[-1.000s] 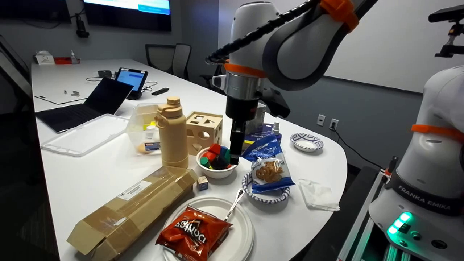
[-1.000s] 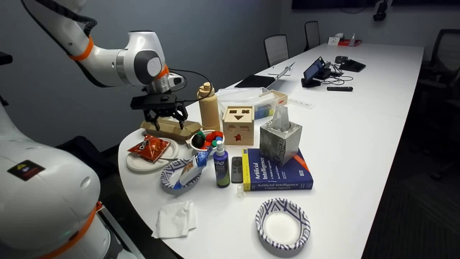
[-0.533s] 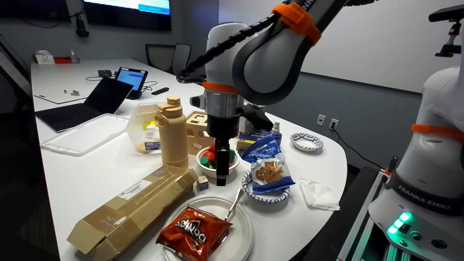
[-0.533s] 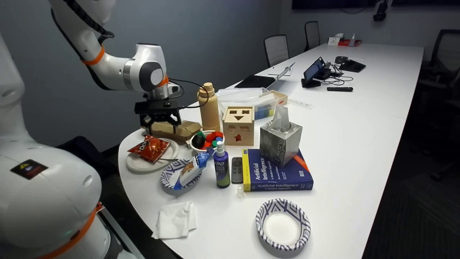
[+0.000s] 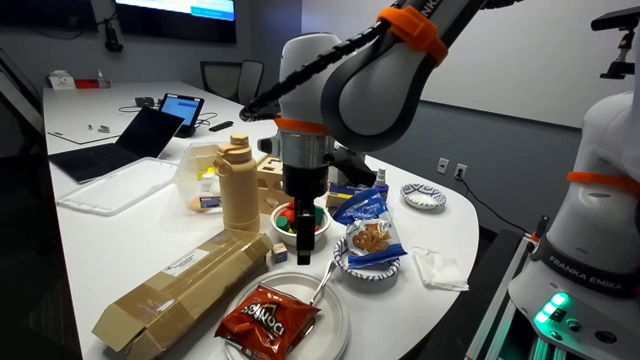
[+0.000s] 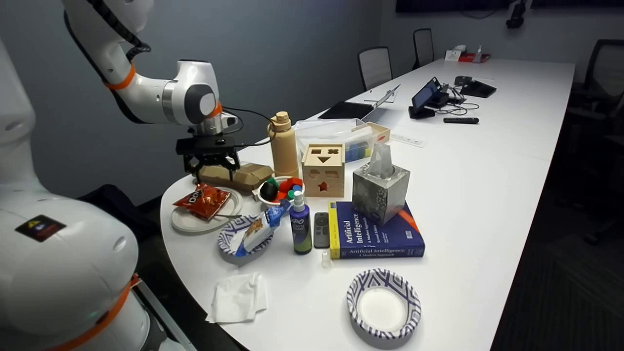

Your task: Remove the lid from the white and blue bottle, move the white and blue packet to the bowl on the left then place the red packet in the bowl on the right.

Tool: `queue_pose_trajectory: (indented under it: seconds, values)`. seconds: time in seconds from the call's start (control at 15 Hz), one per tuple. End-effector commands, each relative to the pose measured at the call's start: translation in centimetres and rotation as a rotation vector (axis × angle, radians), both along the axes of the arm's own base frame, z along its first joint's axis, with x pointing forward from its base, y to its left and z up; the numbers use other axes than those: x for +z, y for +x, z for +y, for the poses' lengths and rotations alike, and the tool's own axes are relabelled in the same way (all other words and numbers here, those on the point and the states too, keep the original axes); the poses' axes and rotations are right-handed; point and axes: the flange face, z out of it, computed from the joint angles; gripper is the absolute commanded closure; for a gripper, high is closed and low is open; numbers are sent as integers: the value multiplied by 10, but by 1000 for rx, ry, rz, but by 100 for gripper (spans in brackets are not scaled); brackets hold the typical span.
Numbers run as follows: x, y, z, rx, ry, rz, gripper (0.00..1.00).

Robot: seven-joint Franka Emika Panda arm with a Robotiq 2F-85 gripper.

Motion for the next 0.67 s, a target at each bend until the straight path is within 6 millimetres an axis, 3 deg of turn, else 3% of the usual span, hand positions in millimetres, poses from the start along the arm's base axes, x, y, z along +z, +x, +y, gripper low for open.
queue_pose_trajectory:
  seconds: [0.0, 0.27, 0.6]
  values:
    - [1, -19, 49, 10, -8, -11, 0]
    - [0, -35, 80, -9, -15, -23, 0]
    - [-22, -25, 86, -26, -49, -46, 0]
